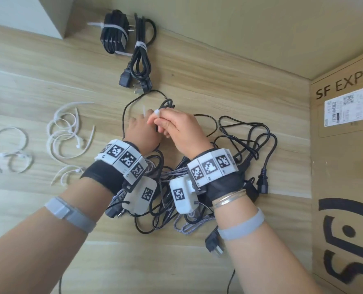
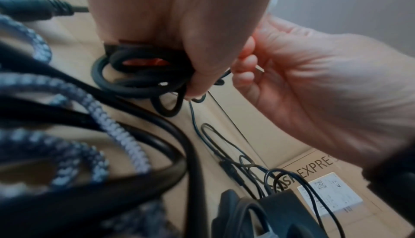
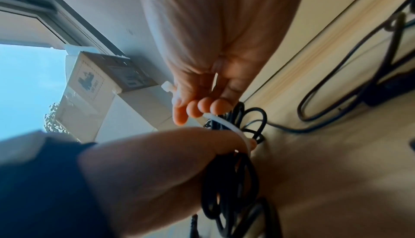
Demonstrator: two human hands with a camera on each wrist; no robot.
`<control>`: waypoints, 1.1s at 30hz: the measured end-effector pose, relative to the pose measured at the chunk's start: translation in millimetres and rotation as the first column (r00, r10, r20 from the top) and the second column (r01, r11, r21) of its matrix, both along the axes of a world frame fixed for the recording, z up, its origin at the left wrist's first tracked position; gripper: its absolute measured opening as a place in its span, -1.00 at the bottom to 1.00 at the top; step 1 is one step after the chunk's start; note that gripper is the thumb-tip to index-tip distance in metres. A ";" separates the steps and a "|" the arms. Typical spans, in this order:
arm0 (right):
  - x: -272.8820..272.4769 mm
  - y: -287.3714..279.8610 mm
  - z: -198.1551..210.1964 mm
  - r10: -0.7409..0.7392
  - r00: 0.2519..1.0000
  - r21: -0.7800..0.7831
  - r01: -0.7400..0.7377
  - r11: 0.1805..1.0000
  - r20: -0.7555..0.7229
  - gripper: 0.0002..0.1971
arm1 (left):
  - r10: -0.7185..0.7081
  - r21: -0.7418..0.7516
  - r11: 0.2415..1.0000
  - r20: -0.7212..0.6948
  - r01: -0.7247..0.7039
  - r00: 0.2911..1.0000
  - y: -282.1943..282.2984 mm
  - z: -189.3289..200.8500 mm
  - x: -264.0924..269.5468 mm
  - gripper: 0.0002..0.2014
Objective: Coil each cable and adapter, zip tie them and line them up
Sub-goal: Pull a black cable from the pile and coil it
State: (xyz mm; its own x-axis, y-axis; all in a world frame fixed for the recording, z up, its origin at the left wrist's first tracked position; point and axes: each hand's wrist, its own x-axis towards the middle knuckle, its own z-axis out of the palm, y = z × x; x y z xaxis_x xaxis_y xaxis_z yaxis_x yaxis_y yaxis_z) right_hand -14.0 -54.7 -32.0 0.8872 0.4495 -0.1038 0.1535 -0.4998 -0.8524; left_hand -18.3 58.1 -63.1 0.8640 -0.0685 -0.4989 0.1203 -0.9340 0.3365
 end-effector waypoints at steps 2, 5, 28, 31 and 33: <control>1.5 3.0 -6.9 -0.023 0.999 0.001 0.023 1.000 0.043 -0.80 | 0.016 -0.047 0.999 -0.002 -0.016 1.000 0.2 -1.8 -1.1 -0.69; 3.7 4.2 -16.0 -0.092 0.994 0.007 0.092 0.996 0.049 -0.80 | 0.077 -0.212 0.973 -0.073 -0.091 0.994 3.2 2.2 -4.0 -0.51; 9.2 -7.3 -9.5 -0.106 0.985 -0.075 0.097 0.992 -0.136 -0.88 | 0.064 -0.498 0.867 0.114 0.001 0.991 30.2 13.4 5.3 -0.76; 9.2 -8.9 -9.4 -0.101 0.982 -0.046 0.095 0.994 -0.158 -0.86 | 0.035 -0.517 0.855 0.144 0.045 0.989 33.4 9.0 6.6 -0.84; 8.8 -10.4 -10.3 -0.099 0.982 -0.041 0.094 0.995 -0.162 -0.83 | 0.037 -0.539 0.841 0.142 0.046 0.989 34.0 7.7 6.9 -0.83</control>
State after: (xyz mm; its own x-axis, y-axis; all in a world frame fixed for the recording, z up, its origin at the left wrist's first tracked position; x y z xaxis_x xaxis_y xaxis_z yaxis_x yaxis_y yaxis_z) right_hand -5.1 -65.0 -42.3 0.8960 0.3565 -0.2647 -0.0372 -0.5338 -0.8448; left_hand -11.4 92.2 -55.4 0.9208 -0.2949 -0.2552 0.0295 -0.5997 0.7997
